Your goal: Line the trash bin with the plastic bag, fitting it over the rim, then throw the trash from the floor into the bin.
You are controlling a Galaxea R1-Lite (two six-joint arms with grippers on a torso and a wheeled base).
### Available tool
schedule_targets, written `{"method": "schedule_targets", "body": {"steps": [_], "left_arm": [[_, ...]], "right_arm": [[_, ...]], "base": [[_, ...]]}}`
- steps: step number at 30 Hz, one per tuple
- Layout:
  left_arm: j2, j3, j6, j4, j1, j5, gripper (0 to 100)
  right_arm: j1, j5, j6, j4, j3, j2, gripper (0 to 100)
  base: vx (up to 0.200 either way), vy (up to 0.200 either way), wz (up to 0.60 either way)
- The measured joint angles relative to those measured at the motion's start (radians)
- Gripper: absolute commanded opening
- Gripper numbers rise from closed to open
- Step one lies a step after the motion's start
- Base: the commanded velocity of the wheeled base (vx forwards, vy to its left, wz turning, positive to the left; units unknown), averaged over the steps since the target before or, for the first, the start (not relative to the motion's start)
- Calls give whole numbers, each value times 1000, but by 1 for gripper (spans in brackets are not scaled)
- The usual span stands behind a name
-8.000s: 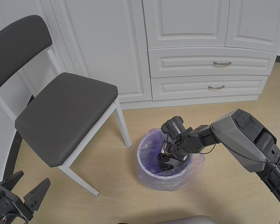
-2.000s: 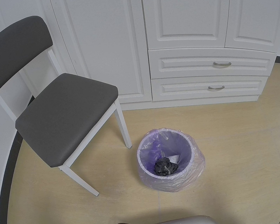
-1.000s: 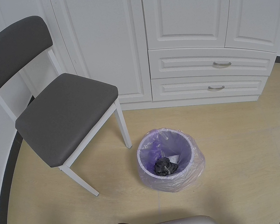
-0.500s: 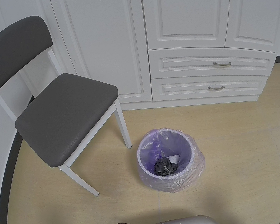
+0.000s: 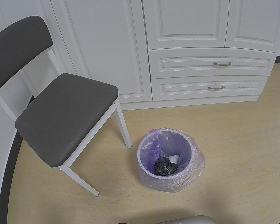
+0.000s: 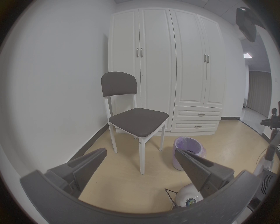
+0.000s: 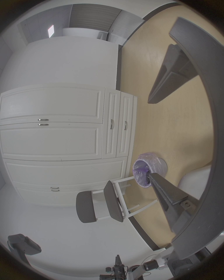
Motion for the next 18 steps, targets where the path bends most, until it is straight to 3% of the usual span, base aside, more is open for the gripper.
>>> {"method": "schedule_targets", "body": {"steps": [18], "left_arm": [[1,0,0,0,0,0,100]], "right_arm": [[0,0,-1,0,0,1,100]], "base": [[0,0,0]]}}
